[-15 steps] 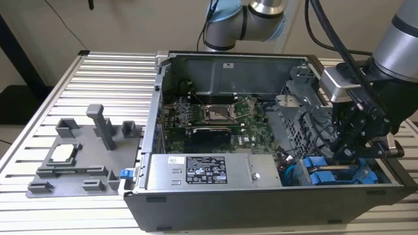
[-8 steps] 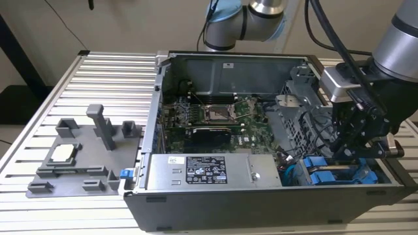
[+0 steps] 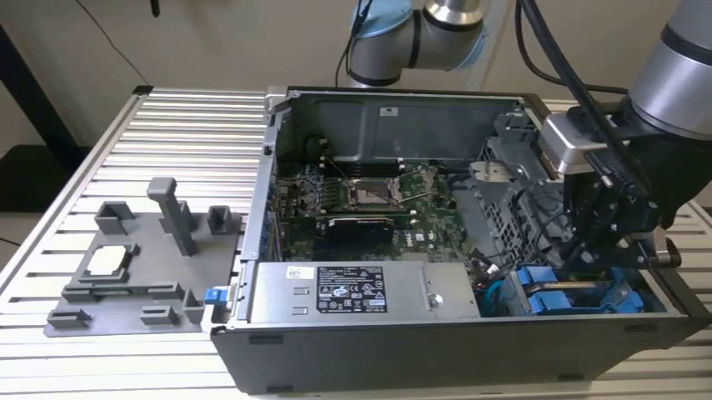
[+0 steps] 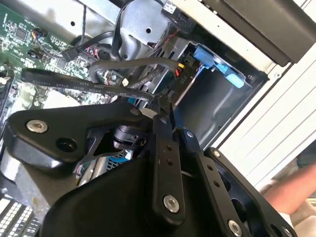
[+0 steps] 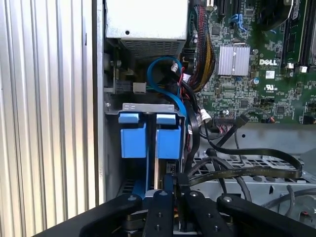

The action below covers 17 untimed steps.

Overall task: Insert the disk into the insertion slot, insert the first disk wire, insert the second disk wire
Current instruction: 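Insert the second disk wire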

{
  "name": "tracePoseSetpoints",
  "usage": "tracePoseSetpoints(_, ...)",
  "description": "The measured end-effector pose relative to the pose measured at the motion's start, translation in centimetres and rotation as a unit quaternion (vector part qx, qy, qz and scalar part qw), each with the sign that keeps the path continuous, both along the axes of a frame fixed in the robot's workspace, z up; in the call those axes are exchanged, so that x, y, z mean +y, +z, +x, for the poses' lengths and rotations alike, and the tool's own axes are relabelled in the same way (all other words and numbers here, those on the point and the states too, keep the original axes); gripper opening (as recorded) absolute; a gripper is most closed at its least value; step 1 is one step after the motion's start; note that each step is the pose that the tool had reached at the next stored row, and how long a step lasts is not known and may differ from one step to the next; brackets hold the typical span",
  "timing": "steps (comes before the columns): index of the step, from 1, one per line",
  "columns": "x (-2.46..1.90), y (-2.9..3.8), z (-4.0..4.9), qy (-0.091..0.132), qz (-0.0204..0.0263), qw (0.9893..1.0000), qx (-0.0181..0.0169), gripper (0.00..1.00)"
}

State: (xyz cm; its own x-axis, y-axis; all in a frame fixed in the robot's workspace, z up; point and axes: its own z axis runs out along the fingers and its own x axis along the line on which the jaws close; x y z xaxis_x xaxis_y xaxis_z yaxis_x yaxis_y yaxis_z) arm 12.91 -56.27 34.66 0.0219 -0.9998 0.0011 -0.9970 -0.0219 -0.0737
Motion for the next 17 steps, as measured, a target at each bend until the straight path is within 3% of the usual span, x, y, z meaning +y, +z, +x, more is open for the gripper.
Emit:
tracePoseSetpoints(2, -0.01, 0.1, -0.29, 0.0, 0.0, 1.0, -0.0001, 0.15)
tracePoseSetpoints(5, -0.01, 0.79, -0.54, 0.0, 0.0001, 1.0, -0.0003, 0.1)
tracePoseSetpoints(10, 0.02, 2.9, -0.79, 0.0, 0.0, 1.0, -0.0004, 0.1)
tracePoseSetpoints(11, 0.03, 3.34, -0.9, 0.0, 0.0002, 1.0, -0.0004, 0.12)
tracePoseSetpoints(13, 0.03, 4.26, -1.24, 0.0, 0.0003, 1.0, -0.0004, 0.24)
tracePoseSetpoints(15, 0.13, 4.91, -1.75, 0.0, 0.0011, 1.0, -0.0004, 0.24)
tracePoseSetpoints(16, 0.29, 4.96, -2.01, 0.0, 0.0013, 1.0, -0.0005, 0.34)
tracePoseSetpoints(17, 0.53, 4.96, -2.32, 0.0, 0.0012, 1.0, -0.0008, 0.34)
